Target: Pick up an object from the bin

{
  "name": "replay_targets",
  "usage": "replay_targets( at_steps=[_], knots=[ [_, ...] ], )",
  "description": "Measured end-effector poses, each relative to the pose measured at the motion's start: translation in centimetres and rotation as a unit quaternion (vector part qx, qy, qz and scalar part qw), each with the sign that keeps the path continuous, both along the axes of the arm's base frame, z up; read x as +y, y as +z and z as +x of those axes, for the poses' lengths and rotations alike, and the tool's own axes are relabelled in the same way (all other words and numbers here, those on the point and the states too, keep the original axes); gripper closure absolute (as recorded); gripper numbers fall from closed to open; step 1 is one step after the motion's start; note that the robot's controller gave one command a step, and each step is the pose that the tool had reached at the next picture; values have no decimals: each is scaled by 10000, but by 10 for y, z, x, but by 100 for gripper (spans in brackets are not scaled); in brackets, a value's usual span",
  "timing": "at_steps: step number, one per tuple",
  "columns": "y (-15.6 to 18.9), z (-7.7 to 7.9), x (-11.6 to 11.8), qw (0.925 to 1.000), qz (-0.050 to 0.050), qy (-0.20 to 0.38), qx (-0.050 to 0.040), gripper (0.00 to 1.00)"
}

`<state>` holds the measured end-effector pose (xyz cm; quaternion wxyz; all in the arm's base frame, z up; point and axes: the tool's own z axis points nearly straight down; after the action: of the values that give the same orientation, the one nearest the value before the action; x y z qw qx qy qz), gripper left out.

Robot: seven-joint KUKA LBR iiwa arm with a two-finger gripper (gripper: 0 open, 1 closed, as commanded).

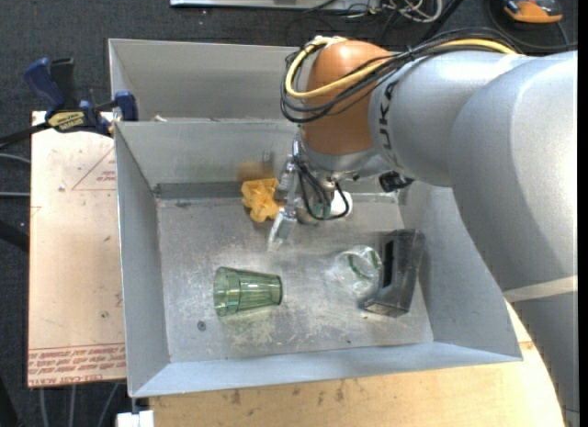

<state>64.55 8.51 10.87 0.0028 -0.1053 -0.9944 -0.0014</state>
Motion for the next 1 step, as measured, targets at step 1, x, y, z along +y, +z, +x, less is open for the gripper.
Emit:
replay_targets(
  at_steps=[1],
  knots=[
    [-11, 7, -12, 9992, -75, -400, -58, 0]
  ],
)
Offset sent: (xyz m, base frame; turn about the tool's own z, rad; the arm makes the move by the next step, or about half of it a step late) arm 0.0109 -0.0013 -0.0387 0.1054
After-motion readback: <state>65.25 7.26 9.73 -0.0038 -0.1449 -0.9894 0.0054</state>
